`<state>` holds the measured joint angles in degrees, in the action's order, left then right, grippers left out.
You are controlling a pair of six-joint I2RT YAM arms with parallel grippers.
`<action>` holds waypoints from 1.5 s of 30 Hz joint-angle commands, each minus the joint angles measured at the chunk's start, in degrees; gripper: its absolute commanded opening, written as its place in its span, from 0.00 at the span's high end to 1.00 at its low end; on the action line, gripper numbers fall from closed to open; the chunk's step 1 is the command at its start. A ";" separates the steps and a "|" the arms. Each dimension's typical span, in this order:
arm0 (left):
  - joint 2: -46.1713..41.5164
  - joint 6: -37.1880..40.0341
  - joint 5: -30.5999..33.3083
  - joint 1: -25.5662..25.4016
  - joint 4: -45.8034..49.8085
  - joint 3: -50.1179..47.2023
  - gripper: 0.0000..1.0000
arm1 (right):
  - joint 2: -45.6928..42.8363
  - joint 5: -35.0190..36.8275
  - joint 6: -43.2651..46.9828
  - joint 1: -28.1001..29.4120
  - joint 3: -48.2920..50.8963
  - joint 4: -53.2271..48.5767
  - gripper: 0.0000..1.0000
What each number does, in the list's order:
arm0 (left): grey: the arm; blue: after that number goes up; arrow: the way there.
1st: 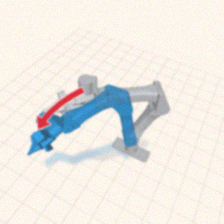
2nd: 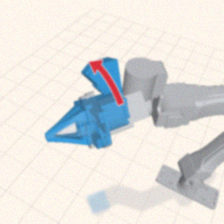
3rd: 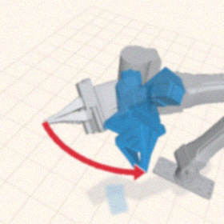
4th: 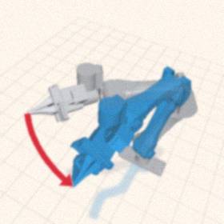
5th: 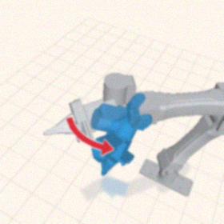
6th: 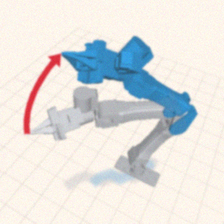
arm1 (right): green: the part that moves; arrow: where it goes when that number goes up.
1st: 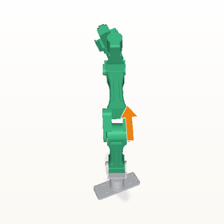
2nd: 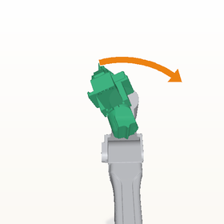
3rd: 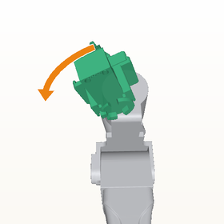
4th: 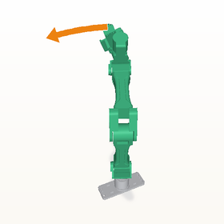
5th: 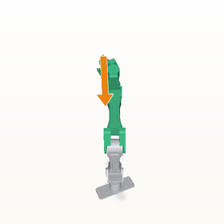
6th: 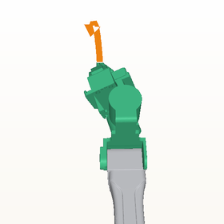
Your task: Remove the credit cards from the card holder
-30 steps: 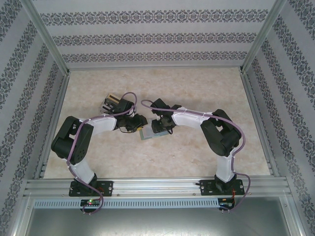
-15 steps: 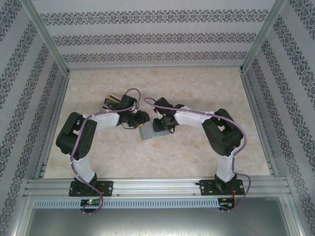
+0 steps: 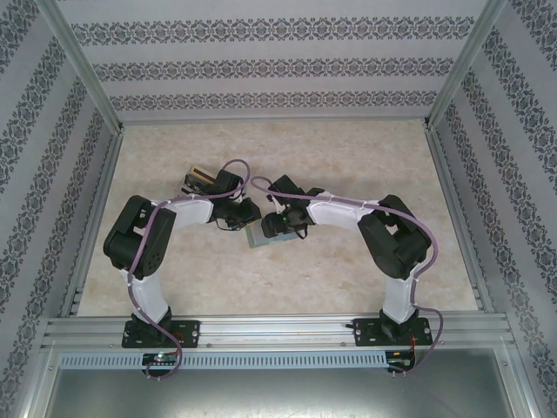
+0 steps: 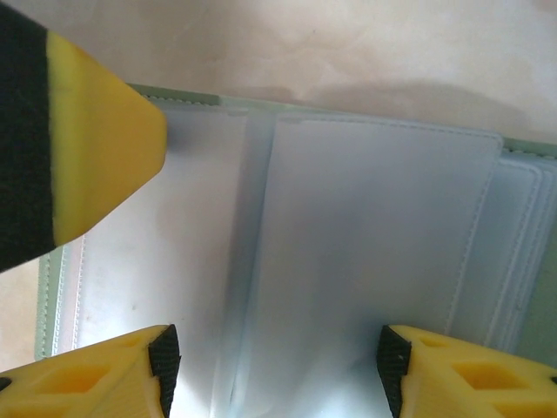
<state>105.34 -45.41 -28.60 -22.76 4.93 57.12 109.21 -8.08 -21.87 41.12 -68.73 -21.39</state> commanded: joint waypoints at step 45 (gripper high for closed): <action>-0.82 -2.91 -5.74 2.46 -1.51 -1.53 0.65 | 5.58 6.39 4.12 1.02 -2.03 -8.24 0.58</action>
<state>103.31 -49.71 -32.36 -19.57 3.38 54.06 111.28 -0.27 -16.71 42.85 -71.90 -26.28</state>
